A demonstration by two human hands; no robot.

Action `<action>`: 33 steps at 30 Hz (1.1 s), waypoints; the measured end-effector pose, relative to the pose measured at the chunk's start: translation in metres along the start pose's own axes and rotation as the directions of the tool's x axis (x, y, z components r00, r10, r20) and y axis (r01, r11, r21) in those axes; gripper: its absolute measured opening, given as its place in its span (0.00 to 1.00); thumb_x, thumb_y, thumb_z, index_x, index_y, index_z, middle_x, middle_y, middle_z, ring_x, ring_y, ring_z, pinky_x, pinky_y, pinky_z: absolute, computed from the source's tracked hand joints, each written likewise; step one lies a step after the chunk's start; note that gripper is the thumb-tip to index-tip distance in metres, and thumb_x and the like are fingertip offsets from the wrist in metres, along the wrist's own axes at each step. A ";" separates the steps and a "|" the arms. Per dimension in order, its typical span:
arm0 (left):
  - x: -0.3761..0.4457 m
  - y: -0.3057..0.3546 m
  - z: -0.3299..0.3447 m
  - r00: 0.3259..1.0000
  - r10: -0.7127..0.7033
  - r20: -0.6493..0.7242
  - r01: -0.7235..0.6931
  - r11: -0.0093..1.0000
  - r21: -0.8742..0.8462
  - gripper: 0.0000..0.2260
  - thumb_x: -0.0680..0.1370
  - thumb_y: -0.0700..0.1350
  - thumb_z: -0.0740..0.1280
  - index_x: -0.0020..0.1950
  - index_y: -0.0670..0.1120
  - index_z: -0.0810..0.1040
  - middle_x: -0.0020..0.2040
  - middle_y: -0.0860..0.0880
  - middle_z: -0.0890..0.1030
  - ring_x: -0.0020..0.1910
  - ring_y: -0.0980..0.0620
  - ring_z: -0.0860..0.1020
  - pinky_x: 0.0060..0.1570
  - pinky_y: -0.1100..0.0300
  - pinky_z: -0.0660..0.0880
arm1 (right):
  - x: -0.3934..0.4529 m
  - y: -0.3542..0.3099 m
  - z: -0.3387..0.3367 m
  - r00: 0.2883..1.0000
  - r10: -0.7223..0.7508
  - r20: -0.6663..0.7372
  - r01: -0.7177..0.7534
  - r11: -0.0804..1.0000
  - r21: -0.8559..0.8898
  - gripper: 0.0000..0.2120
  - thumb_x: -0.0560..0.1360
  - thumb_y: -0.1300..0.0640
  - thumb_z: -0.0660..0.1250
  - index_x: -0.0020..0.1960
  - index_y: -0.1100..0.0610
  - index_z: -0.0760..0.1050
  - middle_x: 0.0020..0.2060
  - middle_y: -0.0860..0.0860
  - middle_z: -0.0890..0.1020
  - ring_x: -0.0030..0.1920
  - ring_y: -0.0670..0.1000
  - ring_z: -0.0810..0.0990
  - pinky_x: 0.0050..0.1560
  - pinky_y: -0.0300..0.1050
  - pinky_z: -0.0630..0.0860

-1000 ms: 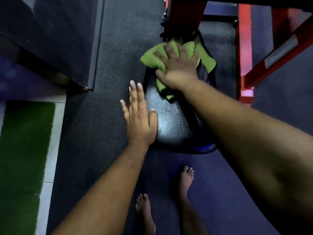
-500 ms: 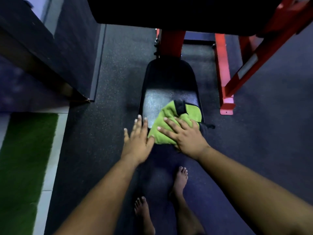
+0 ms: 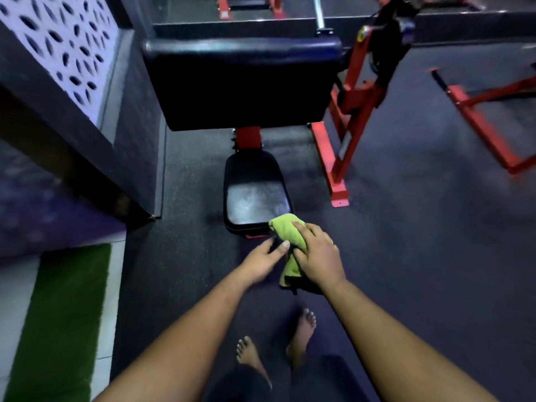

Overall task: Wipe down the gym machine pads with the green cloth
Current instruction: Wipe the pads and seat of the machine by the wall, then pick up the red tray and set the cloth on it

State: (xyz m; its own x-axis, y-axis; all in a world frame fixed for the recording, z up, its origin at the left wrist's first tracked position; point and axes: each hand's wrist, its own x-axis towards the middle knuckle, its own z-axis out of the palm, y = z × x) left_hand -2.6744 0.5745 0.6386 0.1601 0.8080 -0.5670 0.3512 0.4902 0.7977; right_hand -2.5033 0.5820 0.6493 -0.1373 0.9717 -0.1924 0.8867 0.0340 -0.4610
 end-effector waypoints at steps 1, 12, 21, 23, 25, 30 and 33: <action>-0.017 0.018 0.012 0.999 0.040 0.020 -0.039 0.998 -0.051 0.17 0.82 0.55 0.66 0.68 0.48 0.76 0.66 0.48 0.81 0.64 0.54 0.78 0.60 0.66 0.73 | -0.021 0.001 -0.014 0.999 0.025 -0.027 -0.023 0.998 0.057 0.30 0.76 0.48 0.67 0.77 0.42 0.65 0.71 0.46 0.70 0.68 0.56 0.72 0.62 0.58 0.74; -0.096 0.112 0.139 0.974 0.227 0.023 -0.222 0.967 -0.124 0.06 0.80 0.39 0.67 0.56 0.42 0.82 0.50 0.48 0.86 0.47 0.54 0.82 0.53 0.56 0.78 | -0.163 0.095 -0.115 0.974 0.175 -0.145 -0.123 0.943 0.308 0.41 0.73 0.39 0.74 0.80 0.43 0.59 0.77 0.48 0.62 0.75 0.53 0.62 0.74 0.57 0.64; -0.169 0.195 0.301 0.913 0.349 0.211 -0.311 0.931 -0.194 0.13 0.79 0.31 0.56 0.46 0.45 0.76 0.35 0.55 0.78 0.33 0.63 0.75 0.37 0.68 0.72 | -0.291 0.225 -0.205 0.854 0.515 0.079 -0.306 0.372 0.876 0.49 0.69 0.22 0.62 0.82 0.43 0.54 0.77 0.44 0.66 0.76 0.50 0.66 0.69 0.56 0.68; -0.180 0.206 0.334 0.905 0.343 0.251 -0.286 0.928 -0.238 0.14 0.79 0.32 0.55 0.44 0.47 0.75 0.32 0.59 0.79 0.33 0.64 0.77 0.38 0.68 0.73 | -0.312 0.248 -0.218 0.841 0.535 0.079 -0.289 0.322 0.901 0.38 0.77 0.32 0.64 0.81 0.47 0.60 0.74 0.45 0.72 0.71 0.49 0.72 0.60 0.54 0.73; -0.189 0.217 0.373 0.882 0.337 0.331 -0.251 0.928 -0.276 0.09 0.80 0.38 0.58 0.49 0.46 0.77 0.38 0.56 0.82 0.40 0.60 0.80 0.45 0.64 0.75 | -0.341 0.271 -0.232 0.825 0.564 0.039 -0.223 0.262 0.939 0.26 0.80 0.41 0.67 0.72 0.54 0.72 0.64 0.50 0.83 0.58 0.48 0.82 0.50 0.47 0.78; -0.196 0.234 0.465 0.764 0.358 0.536 -0.340 0.930 -0.137 0.25 0.73 0.50 0.76 0.67 0.46 0.73 0.56 0.48 0.84 0.57 0.51 0.83 0.59 0.55 0.79 | -0.410 0.328 -0.255 0.759 0.650 -0.022 -0.038 0.078 0.996 0.15 0.75 0.53 0.75 0.59 0.56 0.79 0.50 0.54 0.88 0.51 0.54 0.86 0.50 0.48 0.80; -0.198 0.244 0.519 0.726 0.392 0.565 -0.436 0.898 -0.062 0.17 0.77 0.46 0.75 0.65 0.48 0.76 0.55 0.50 0.85 0.54 0.54 0.84 0.54 0.60 0.80 | -0.445 0.363 -0.264 0.627 0.776 -0.073 0.118 -0.002 0.993 0.19 0.76 0.58 0.74 0.65 0.57 0.76 0.55 0.56 0.86 0.53 0.54 0.86 0.51 0.50 0.81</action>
State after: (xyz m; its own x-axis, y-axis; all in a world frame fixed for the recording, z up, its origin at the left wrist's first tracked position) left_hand -2.1419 0.3643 0.8391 0.7748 0.5945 -0.2151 0.1880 0.1081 0.9762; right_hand -2.0043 0.2235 0.7962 0.6342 0.6524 -0.4149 -0.4562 -0.1175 -0.8821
